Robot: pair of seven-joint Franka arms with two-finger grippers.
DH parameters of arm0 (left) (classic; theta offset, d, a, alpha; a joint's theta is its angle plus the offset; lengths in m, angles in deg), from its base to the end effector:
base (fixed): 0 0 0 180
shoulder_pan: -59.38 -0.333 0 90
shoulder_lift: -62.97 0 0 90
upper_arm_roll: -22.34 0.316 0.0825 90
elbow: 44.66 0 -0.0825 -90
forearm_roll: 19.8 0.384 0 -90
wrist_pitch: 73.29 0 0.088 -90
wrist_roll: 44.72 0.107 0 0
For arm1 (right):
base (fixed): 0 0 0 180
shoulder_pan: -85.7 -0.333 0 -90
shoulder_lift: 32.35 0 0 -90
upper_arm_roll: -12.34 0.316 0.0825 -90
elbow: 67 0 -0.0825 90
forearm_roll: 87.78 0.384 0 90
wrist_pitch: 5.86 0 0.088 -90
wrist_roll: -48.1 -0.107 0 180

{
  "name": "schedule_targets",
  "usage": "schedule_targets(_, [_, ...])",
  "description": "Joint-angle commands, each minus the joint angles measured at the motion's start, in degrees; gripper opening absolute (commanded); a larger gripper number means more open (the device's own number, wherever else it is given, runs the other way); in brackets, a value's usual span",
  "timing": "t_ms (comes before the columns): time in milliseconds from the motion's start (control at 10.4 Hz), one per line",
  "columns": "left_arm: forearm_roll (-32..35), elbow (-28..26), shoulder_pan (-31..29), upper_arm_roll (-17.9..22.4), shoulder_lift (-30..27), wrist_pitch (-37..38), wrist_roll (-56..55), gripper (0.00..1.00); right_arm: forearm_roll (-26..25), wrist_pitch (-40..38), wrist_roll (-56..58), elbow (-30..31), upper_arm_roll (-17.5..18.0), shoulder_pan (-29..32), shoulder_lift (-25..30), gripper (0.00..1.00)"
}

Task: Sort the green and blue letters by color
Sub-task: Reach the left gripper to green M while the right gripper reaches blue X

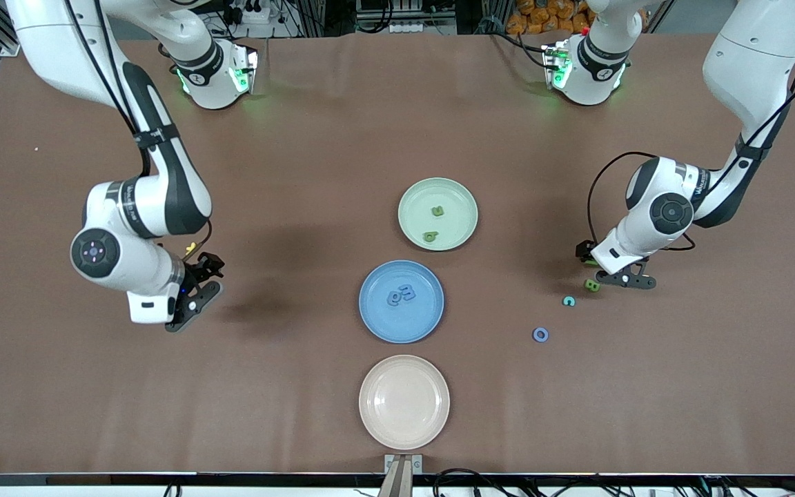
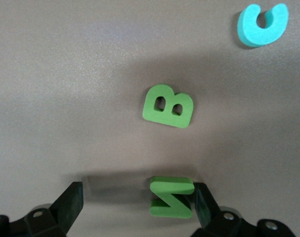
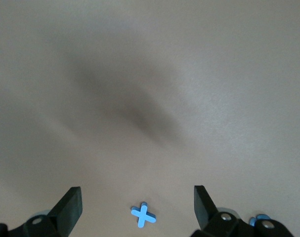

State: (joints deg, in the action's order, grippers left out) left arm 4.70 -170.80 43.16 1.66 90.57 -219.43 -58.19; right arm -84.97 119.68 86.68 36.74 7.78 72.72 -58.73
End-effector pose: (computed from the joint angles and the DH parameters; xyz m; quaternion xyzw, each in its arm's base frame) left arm 0.5384 -0.0547 0.1663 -0.9949 0.0892 0.0323 0.0330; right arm 0.6327 0.0990 0.2822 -0.9209 -0.3878 0.0373 0.0117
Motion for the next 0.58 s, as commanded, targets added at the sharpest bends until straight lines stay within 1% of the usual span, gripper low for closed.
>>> schedule_targets(0, [1.51, -1.65, -0.92, -1.29, -1.14, -0.55, -0.32, 1.0, -1.14, 13.55, 4.9, 15.58, 0.6, 1.2, 6.16, 1.0])
schedule_targets(192, [1.42, -1.65, -0.92, -1.47, -0.96, -0.55, -0.94, 1.0, -1.14, 22.24, 8.94, 20.95, 0.6, 1.38, 6.08, 1.0])
schedule_targets(288, [1.42, -1.65, -0.83, -1.47, -0.88, -0.55, -0.94, 1.0, -1.14, 24.38, 11.66, 22.1, 0.6, 1.9, 5.99, 1.0])
schedule_targets(479, [1.33, -1.65, -0.83, -1.47, -0.88, -0.55, -1.03, 1.0, -1.14, 24.48, 16.41, 22.29, 0.6, 2.0, 6.07, 1.0])
